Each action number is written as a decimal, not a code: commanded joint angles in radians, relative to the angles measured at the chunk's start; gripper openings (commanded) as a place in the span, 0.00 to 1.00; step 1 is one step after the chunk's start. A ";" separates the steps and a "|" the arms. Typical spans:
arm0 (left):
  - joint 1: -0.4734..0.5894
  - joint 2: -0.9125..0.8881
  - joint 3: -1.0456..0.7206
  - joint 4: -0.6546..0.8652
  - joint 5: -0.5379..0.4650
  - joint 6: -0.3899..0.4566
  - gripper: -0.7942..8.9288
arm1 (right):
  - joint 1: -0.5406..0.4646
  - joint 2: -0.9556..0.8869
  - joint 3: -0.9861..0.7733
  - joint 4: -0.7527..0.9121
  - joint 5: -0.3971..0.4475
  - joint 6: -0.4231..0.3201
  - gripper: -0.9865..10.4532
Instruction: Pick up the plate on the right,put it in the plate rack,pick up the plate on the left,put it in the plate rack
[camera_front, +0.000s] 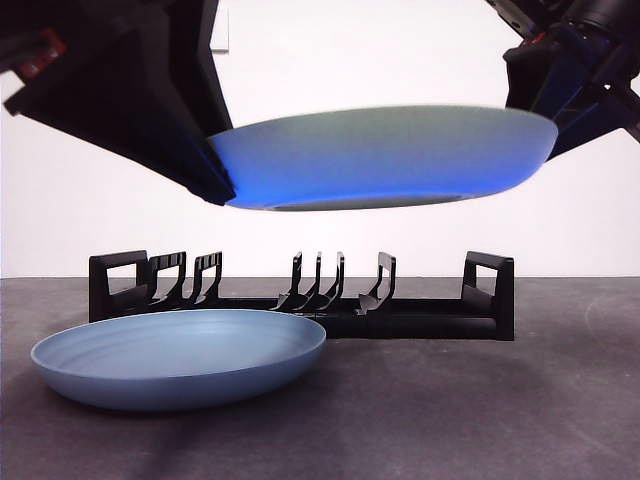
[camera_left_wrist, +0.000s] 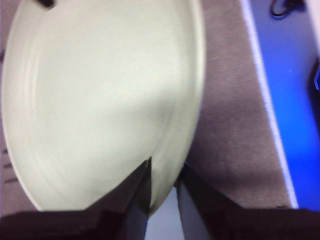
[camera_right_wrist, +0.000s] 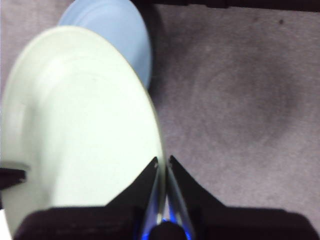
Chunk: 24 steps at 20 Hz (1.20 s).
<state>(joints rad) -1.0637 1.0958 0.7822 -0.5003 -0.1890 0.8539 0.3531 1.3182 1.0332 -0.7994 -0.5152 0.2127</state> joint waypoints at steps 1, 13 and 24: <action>0.004 0.003 0.004 0.012 -0.002 -0.037 0.07 | 0.003 0.004 0.008 0.006 -0.037 -0.005 0.08; 0.004 0.003 0.004 -0.002 0.018 -0.042 0.07 | 0.003 0.001 0.077 0.006 -0.036 -0.072 0.12; 0.004 0.003 0.004 0.030 0.017 -0.107 0.07 | 0.000 -0.034 0.172 0.100 -0.031 -0.079 0.31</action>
<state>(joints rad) -1.0599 1.0981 0.7818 -0.4927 -0.1719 0.7830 0.3531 1.2957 1.1969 -0.7189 -0.5465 0.1432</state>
